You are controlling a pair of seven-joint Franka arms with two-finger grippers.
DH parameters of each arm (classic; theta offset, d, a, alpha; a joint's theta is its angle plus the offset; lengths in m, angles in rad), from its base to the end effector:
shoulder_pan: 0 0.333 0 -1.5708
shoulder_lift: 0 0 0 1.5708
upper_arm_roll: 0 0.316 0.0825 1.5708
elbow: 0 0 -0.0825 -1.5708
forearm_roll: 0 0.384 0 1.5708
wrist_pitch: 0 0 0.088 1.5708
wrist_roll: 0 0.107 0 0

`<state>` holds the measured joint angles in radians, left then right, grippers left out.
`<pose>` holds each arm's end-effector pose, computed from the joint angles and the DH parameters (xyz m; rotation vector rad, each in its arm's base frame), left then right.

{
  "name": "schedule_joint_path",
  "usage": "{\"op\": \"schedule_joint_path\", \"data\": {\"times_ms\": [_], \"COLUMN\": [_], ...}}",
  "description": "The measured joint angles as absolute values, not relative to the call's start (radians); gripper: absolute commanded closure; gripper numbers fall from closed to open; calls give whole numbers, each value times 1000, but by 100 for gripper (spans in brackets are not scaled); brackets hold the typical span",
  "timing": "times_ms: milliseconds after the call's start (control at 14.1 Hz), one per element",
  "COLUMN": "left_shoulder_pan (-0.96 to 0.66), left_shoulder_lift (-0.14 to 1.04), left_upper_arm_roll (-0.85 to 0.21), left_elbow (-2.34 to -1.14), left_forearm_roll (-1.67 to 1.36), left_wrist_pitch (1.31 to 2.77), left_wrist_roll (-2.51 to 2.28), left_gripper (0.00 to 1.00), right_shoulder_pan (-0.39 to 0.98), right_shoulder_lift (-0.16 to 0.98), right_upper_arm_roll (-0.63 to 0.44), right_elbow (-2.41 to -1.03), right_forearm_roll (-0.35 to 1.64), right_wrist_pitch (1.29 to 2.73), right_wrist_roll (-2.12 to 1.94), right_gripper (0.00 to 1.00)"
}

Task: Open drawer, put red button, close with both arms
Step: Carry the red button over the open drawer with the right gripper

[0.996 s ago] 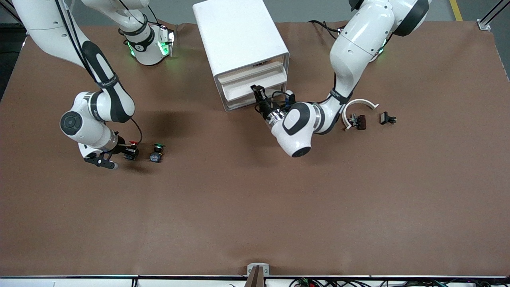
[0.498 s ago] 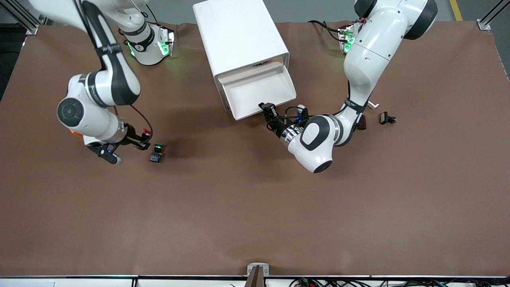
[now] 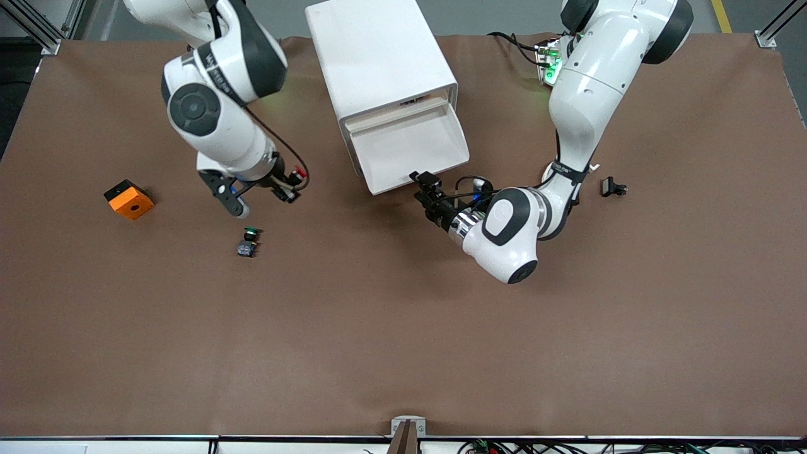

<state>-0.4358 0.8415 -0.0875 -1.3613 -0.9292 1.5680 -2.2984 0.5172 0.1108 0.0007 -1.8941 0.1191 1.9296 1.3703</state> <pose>0.5564 -0.4056 0.2253 -1.1647 -2.0563 1.3864 0.4998 0.2942 0.4384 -2.8204 1.3598 0.2088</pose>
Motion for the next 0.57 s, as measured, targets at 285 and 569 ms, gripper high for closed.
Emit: {"op": "schedule_joint_path", "data": {"times_ms": [285,569], "left_shoulder_pan": [-404,-302], "left_shoulder_lift": [821,769], "left_upper_arm_roll": [-79,-73], "left_elbow": [-1274,-1236], "left_forearm_roll": [-858,-803], "left_wrist_pitch": [1568,1558], "left_wrist_roll": [-2296,-2005], "left_gripper": [0,0], "right_shoulder_pan": [658,752], "right_shoulder_lift": [116,170], "right_upper_arm_roll": [1,0], "right_elbow": [-1826,-1759], "right_forearm_roll": [120,120], "right_wrist_pitch": [1929,1931], "right_wrist_roll": [1630,1862], "right_gripper": [100,100]}}
